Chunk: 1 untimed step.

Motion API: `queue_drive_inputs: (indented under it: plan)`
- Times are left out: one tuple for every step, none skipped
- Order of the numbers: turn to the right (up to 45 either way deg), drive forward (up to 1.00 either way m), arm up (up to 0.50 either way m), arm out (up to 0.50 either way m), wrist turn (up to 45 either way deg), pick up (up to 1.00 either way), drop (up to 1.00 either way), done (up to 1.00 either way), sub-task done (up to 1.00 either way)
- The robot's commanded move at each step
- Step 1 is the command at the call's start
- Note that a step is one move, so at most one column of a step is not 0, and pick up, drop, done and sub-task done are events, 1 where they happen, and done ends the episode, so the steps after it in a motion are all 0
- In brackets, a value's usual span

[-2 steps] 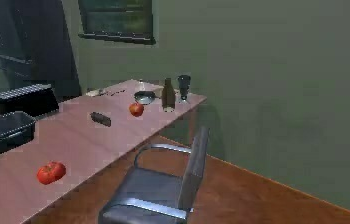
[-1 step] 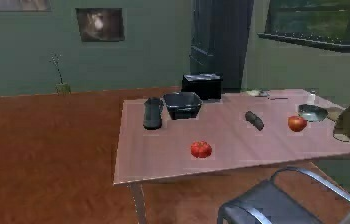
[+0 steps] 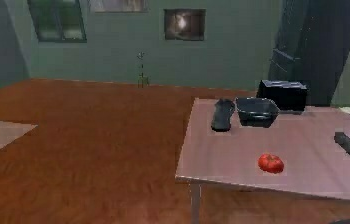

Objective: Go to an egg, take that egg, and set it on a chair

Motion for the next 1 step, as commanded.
queue_drive_inputs:
  plan:
    - [45.0, 0.00, 0.00, 0.00, 0.0, 0.00, 0.00, 0.00, 0.00]
